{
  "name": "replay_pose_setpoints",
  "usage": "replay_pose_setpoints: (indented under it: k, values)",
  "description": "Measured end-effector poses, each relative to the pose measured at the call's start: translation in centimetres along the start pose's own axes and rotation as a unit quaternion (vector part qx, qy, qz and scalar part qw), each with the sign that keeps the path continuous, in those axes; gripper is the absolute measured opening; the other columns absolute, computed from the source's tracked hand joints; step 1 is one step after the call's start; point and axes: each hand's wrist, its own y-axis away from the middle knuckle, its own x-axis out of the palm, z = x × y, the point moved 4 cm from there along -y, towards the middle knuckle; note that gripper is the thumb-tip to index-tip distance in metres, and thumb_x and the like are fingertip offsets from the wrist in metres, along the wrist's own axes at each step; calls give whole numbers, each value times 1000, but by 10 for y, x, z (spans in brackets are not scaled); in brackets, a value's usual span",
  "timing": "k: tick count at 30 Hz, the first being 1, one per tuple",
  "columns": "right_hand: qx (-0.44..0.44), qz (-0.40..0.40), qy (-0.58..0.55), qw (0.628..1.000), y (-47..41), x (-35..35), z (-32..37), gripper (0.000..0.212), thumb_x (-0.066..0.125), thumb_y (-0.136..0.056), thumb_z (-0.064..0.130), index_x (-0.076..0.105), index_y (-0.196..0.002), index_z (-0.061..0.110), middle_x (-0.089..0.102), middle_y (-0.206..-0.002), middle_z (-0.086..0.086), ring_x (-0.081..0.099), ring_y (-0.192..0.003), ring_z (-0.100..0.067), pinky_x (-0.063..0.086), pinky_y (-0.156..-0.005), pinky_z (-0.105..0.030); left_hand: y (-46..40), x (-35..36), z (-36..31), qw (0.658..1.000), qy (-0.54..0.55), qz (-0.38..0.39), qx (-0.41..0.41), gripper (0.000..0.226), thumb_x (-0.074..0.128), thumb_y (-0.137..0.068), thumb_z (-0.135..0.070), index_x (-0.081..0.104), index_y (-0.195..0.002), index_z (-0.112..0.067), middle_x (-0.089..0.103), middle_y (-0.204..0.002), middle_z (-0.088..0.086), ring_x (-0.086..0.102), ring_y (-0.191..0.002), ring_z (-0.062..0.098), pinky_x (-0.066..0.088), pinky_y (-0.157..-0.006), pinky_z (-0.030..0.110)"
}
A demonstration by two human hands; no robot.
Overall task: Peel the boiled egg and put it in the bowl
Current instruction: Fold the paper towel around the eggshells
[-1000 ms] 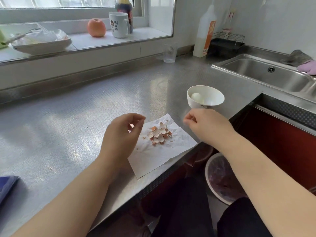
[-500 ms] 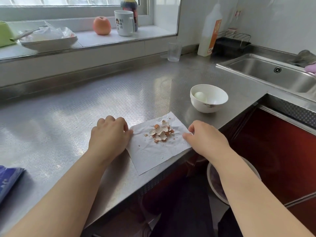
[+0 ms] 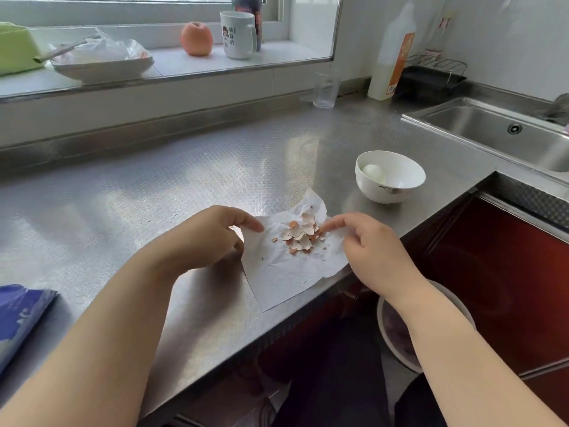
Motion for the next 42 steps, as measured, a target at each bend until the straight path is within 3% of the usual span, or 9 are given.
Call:
replay_pose_setpoints:
  k: [4,7,13,19,23,27,32,36,42]
  values:
    - [-17,49,-21,998,5,-3,6,50,41,-83,-8,66,-115,22,58,-87,23,47,-58,26,35,-56,1,-2,-2,-1,996,-59,-25,64,66,47,-80,10,67,-109,-46,69,-94,-21,63,-83,-6,44,-69,9]
    - [-16,139,-37,990,10,-1,7,56,50,-81,0,55,-128,29,57,-115,24,50,-61,23,36,-61,3,-5,1,-3,987,-81,-61,125,38,73,-81,-7,69,-103,-38,62,-95,-27,60,-85,-8,46,-75,8]
    - [-51,178,-5,983,23,16,10,76,72,-66,61,39,-132,47,39,-128,35,29,-125,15,32,-94,-12,-11,20,-11,982,-34,-91,159,22,78,-79,-40,57,-76,-36,59,-119,-19,59,-97,-1,45,-86,26]
    - [-68,87,44,993,28,34,20,56,67,-71,58,44,-117,36,45,-106,24,42,-98,5,36,-79,-17,-13,28,-12,987,119,-51,92,23,78,-81,-25,57,-91,-26,70,-80,-9,63,-58,4,48,-54,23]
    - [-23,16,-8,1000,27,34,15,35,65,-84,34,44,-113,33,58,-96,15,53,-77,-2,37,-67,-23,-8,34,-17,981,154,-54,107,46,78,-82,-18,58,-119,-36,67,-103,-5,66,-74,12,51,-67,25]
    - [49,31,-126,990,26,23,9,65,68,-82,36,33,-137,43,63,-89,13,62,-79,-6,45,-71,-17,3,44,-30,981,52,-88,166,15,74,-83,-24,62,-84,-33,65,-75,-17,54,-62,-1,41,-63,18]
    - [51,38,-136,989,37,-3,7,29,66,-84,32,60,-109,47,68,-79,19,65,-74,0,52,-69,-18,25,67,-69,967,-13,-102,235,28,70,-87,-30,48,-95,-45,62,-90,-26,59,-82,-3,45,-65,14]
    - [100,3,-102,990,52,-38,-22,20,57,-86,25,69,-97,37,70,-75,6,67,-75,-12,55,-72,-31,30,93,-100,974,66,16,216,17,67,-82,-42,62,-97,-37,69,-90,-25,64,-79,-3,50,-69,17]
    - [161,65,-107,979,88,-79,-92,49,67,-83,42,49,-129,40,59,-111,22,59,-97,7,45,-77,-10,19,181,-143,941,236,202,138,24,51,-97,-41,73,-104,-41,75,-107,-21,68,-105,-3,53,-97,25]
